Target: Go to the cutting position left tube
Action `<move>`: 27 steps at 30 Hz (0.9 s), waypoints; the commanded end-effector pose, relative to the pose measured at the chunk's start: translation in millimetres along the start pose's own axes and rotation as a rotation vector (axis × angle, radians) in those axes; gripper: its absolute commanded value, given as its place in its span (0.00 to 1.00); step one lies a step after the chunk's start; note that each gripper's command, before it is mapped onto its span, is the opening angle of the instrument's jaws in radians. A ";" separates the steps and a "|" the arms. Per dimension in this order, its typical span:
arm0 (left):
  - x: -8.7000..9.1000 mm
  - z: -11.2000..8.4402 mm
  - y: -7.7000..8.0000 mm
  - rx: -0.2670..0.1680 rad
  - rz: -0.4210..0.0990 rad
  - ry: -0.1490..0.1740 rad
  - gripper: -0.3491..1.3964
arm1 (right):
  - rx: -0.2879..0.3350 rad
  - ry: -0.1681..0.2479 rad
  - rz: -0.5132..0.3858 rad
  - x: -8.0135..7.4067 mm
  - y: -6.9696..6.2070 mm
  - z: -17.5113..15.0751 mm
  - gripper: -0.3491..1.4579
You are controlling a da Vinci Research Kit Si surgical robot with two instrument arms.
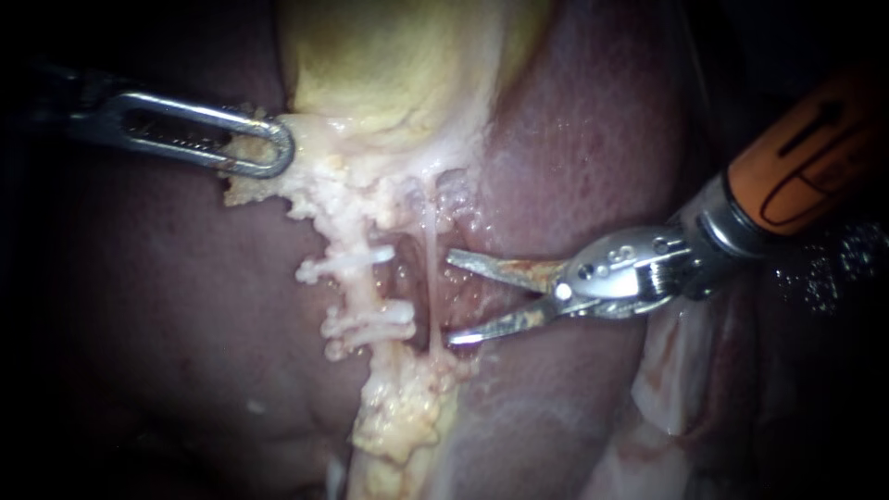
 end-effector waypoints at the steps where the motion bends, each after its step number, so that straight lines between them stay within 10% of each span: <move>1: 0.0 0.0 0.0 0.001 0.000 0.000 0.00 | 0.003 -0.001 0.006 -0.2 0.2 0.4 0.98; 16: -0.3 0.3 -0.3 0.002 0.002 0.001 0.00 | 0.082 0.004 0.048 -5.5 3.0 3.9 0.98; 27: -0.3 0.4 -0.4 0.003 0.003 0.002 0.00 | 0.156 0.042 0.008 -5.7 3.7 4.7 0.98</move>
